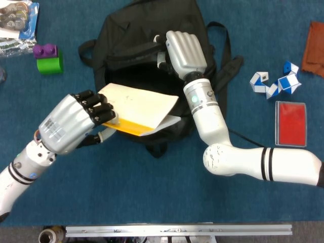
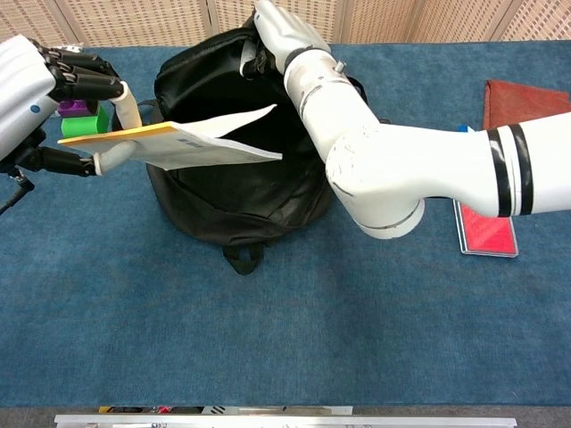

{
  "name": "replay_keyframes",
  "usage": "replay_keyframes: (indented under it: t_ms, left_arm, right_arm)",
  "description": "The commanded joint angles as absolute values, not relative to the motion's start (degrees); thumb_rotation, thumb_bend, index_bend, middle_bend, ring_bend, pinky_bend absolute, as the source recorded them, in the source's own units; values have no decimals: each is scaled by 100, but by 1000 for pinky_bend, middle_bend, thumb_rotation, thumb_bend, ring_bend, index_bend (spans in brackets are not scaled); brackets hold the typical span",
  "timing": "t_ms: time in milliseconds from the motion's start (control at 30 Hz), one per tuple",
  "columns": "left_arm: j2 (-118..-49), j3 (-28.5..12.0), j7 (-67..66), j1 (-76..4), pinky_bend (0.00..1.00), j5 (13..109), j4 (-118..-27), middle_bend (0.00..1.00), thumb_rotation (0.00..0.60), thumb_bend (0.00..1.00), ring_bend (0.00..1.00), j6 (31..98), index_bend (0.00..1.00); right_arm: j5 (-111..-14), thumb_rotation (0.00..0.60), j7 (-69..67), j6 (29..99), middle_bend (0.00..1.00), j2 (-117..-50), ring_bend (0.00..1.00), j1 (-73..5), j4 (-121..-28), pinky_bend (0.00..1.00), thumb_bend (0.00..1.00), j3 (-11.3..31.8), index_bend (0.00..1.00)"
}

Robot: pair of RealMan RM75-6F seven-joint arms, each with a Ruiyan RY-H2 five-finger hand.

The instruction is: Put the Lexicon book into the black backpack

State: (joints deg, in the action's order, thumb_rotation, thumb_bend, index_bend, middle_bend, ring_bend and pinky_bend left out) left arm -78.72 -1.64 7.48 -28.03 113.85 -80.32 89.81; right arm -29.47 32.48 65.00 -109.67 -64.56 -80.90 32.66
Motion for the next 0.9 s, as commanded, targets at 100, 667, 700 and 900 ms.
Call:
replay_keyframes:
  t_ms: [100,667,700,900]
  left_arm:
    - [-8074,-191,746,-2924,585,11351,-7916,634,600,354,485,8936,736]
    - [-8669,-180,765,-3139,585,11104,-7354,634,600,354,483,8857,733]
    - [-8712,-186,775,-3160,585,11095,-7332,634,600,354,483,8862,733]
    - [-8887,-231,740,-3289,585,11080,-7278,634,600,354,483,8859,730]
  right_arm:
    - [-2875,600,3096,6466,677,-10933,634,-6449,-8180,810,816,3389,779]
    - [-2157,600,2906,6166,677,-10426,635,-6377,-8772,810,816,3560,779]
    - [-2125,600,2893,6156,677,-10408,635,-6388,-8782,810,815,3558,779]
    - [-2053,600,2798,6145,677,-10359,639,-6442,-8773,810,815,3530,779]
